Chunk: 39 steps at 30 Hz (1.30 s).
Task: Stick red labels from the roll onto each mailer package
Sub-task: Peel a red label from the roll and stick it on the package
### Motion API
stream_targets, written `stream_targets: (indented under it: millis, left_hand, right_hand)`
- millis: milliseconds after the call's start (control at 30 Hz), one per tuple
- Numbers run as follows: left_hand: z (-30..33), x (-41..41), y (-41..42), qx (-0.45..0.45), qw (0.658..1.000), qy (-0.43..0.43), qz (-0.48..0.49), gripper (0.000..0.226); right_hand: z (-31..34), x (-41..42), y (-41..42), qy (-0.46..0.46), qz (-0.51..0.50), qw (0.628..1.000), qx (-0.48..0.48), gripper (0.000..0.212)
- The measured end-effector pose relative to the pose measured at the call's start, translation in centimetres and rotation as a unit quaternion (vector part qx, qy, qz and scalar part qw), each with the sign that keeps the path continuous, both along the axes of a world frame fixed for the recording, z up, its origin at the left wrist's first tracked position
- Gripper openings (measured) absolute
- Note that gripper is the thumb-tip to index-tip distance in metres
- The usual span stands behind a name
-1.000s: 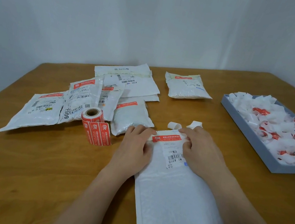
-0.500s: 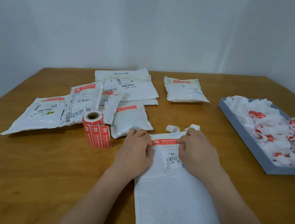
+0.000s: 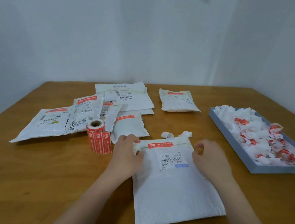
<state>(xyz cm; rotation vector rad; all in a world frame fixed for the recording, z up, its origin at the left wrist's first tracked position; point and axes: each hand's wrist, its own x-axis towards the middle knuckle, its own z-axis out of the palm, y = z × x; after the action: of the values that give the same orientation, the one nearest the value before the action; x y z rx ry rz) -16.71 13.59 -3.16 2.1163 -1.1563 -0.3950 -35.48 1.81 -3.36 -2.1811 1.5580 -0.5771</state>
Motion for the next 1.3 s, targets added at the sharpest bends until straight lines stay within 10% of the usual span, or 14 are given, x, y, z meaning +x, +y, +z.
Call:
stream_targets:
  millis: [500, 633, 767, 1133, 1300]
  left_hand:
    - [1.9, -1.1, 2.4, -0.025, 0.940, 0.325, 0.097, 0.064]
    - [2.9, -1.5, 3.1, -0.052, 0.930, 0.363, 0.039, 0.034]
    - [3.3, -2.0, 3.1, -0.077, 0.886, 0.456, -0.040, 0.066]
    - [3.7, -1.3, -0.6, -0.209, 0.841, 0.496, 0.052, 0.069]
    - [3.8, -0.4, -3.1, -0.236, 0.830, 0.502, 0.063, 0.057]
  right_hand:
    - [0.5, -1.3, 2.6, -0.014, -0.016, 0.999, 0.036, 0.032]
    - [1.1, -1.3, 2.6, -0.027, -0.016, 0.999, 0.022, 0.025]
    - [1.7, -0.7, 2.4, -0.065, -0.002, 0.998, 0.017, 0.025]
    - [2.7, -1.1, -0.2, -0.134, -0.055, 0.985, 0.094, 0.053]
    - [2.5, -0.8, -0.7, -0.334, -0.049, 0.918, 0.207, 0.039]
